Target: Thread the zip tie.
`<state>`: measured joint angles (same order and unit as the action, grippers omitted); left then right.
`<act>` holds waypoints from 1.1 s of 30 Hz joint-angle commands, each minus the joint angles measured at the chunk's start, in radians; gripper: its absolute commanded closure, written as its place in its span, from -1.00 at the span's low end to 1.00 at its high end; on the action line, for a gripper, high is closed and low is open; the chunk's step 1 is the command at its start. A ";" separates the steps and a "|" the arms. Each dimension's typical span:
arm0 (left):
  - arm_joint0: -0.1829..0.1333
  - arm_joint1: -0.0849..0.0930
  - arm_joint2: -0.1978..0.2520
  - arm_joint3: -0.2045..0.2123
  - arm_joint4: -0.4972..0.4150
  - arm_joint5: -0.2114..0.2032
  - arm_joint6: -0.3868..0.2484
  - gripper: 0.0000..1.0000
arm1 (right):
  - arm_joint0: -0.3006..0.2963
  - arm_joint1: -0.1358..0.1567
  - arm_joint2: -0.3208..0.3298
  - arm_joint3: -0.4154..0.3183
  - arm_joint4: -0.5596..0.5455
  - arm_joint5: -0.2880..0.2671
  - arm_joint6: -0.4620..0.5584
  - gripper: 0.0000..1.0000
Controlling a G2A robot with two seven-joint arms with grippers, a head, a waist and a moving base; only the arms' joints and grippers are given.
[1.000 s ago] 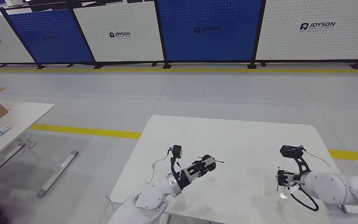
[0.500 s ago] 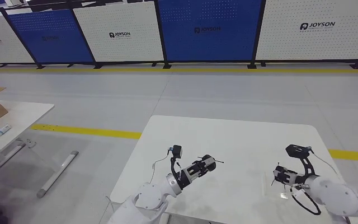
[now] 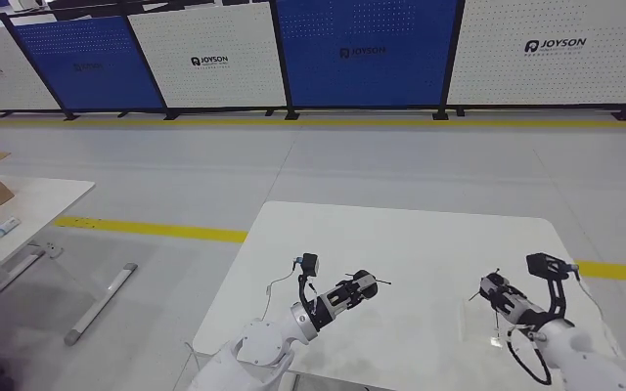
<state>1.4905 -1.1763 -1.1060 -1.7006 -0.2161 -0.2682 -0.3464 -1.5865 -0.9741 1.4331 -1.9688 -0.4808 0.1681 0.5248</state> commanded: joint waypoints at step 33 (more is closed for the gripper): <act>-0.068 -0.025 0.115 0.055 0.121 0.028 0.095 1.00 | -0.123 -0.038 -0.086 0.025 0.085 -0.186 -0.481 1.00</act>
<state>1.4223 -1.2010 -0.9912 -1.6460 -0.0949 -0.2399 -0.2513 -1.7095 -1.0122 1.3476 -1.9440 -0.3963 -0.0182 0.0441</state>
